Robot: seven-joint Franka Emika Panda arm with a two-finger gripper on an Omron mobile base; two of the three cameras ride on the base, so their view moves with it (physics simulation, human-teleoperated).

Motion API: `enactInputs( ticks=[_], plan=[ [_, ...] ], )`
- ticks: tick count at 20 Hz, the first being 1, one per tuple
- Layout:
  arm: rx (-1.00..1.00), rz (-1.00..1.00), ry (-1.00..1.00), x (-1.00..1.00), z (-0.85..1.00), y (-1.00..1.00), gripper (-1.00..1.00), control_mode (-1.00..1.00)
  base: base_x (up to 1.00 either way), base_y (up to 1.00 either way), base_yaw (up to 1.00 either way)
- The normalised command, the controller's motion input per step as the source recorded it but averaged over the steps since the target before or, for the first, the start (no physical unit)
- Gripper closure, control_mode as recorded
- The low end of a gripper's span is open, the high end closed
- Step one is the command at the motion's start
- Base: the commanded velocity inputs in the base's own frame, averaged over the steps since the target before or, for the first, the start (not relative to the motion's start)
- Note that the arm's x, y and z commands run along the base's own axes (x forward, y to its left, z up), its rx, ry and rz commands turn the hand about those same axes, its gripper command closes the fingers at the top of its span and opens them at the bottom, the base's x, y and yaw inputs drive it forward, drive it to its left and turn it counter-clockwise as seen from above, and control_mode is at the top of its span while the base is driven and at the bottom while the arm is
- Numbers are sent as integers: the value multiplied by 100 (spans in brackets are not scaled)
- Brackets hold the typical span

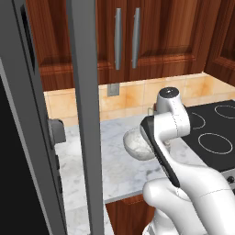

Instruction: Retrieve the bottle and the shaker from the cabinet and place them next to the mixing bowl on the counter. Then add garlic from the fridge to the mixing bowl.

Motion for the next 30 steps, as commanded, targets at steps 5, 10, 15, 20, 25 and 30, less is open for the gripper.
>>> enactInputs(
  ticks=[5, 10, 15, 20, 25, 30],
  plan=[
    [1, -6, 0, 32, -27, 44, 100, -100, 0, 0, 0],
    [13, -1, 15, 59, -32, 32, 100, -100, 0, 0, 0],
    [5, -1, 14, 39, -9, 2, 100, -100, 0, 0, 0],
    [0, 0, 1, 33, -21, 0, 100, -100, 0, 0, 0],
    [0, 0, 5, 45, -33, -2, 100, -100, 0, 0, 0],
    [0, 0, 4, 34, -38, 0, 100, -100, 0, 0, 0]
  ],
)
